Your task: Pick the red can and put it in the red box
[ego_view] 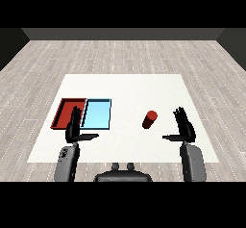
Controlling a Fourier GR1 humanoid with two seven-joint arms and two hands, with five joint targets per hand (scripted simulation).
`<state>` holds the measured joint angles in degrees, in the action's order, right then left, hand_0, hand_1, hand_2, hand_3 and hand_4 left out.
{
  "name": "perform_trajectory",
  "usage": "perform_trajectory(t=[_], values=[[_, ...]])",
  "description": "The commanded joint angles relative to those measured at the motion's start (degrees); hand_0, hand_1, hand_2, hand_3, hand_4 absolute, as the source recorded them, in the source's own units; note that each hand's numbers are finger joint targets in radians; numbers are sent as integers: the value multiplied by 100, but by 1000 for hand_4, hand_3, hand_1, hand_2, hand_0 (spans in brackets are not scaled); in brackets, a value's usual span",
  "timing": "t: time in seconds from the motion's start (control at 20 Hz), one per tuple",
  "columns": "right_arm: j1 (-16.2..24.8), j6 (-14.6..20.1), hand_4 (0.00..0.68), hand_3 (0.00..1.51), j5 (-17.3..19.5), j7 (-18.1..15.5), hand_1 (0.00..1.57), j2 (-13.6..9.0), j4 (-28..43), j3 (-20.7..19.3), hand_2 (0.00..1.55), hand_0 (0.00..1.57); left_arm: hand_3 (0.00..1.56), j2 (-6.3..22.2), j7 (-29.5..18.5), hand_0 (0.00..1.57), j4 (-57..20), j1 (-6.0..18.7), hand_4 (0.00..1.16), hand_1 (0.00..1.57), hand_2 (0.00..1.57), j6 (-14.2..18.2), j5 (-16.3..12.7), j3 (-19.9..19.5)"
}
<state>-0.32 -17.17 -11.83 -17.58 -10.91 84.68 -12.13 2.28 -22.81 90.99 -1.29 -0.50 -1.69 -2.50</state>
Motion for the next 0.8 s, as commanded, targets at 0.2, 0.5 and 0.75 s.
perform_trajectory(t=[0.2, 0.5, 0.75], values=[[127, -13, 0, 0, 72, -257, 0, 257, -102, 73, 0, 0, 0, 83, 313, 0, 333, -48, 0, 0, 0, -80, -81, -16], [-323, -147, 0, 0, 11, -167, 0, -18, -698, -103, 0, 0, 0, 54, 61, 0, -150, 225, 0, 0, 0, -33, 45, -35], [-1260, 16, 0, 0, -123, 10, 0, -23, -1489, -154, 0, 0, 0, 108, -27, 0, -79, -41, 0, 0, 0, -110, -116, -122]])
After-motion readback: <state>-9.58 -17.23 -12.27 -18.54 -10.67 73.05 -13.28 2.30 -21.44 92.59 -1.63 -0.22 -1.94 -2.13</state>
